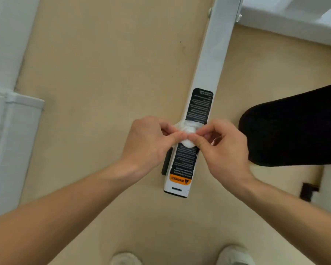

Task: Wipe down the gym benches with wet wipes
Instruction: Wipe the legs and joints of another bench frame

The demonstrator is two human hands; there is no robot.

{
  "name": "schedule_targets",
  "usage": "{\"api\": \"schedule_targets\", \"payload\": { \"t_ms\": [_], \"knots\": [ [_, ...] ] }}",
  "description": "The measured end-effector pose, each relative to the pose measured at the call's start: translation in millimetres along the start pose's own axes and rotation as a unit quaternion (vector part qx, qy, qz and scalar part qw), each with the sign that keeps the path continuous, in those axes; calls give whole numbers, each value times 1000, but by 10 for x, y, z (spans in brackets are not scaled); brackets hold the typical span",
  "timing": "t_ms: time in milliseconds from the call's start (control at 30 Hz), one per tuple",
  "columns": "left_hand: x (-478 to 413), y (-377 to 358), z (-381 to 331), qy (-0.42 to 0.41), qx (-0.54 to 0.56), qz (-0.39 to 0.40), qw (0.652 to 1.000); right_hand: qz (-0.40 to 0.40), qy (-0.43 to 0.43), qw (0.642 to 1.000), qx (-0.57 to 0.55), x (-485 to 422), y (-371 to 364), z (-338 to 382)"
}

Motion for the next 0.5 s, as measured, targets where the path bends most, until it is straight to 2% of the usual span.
{"api": "schedule_targets", "payload": {
  "t_ms": [267, 400, 500],
  "knots": [
    [623, 18, 281, 53, 7, 8, 999, 52, 88, 993, 56, 594, -150, -172],
    [324, -8, 107, 30, 23, -40, 998, -1, 66, 996, 59, 191, -33, -66],
    [137, 0, -32, 10, 6, -36, 999, -16, 59, 995, 74, 43, 7, -24]
  ]
}}
Point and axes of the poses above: each hand's wrist, its own x-axis away from the middle knuckle, its own y-axis out of the back of the hand, z = x × y, the point moved 2 cm from there along -x, towards the middle knuckle, and after that the axes turned 11 degrees about x, right-handed, at the moved point
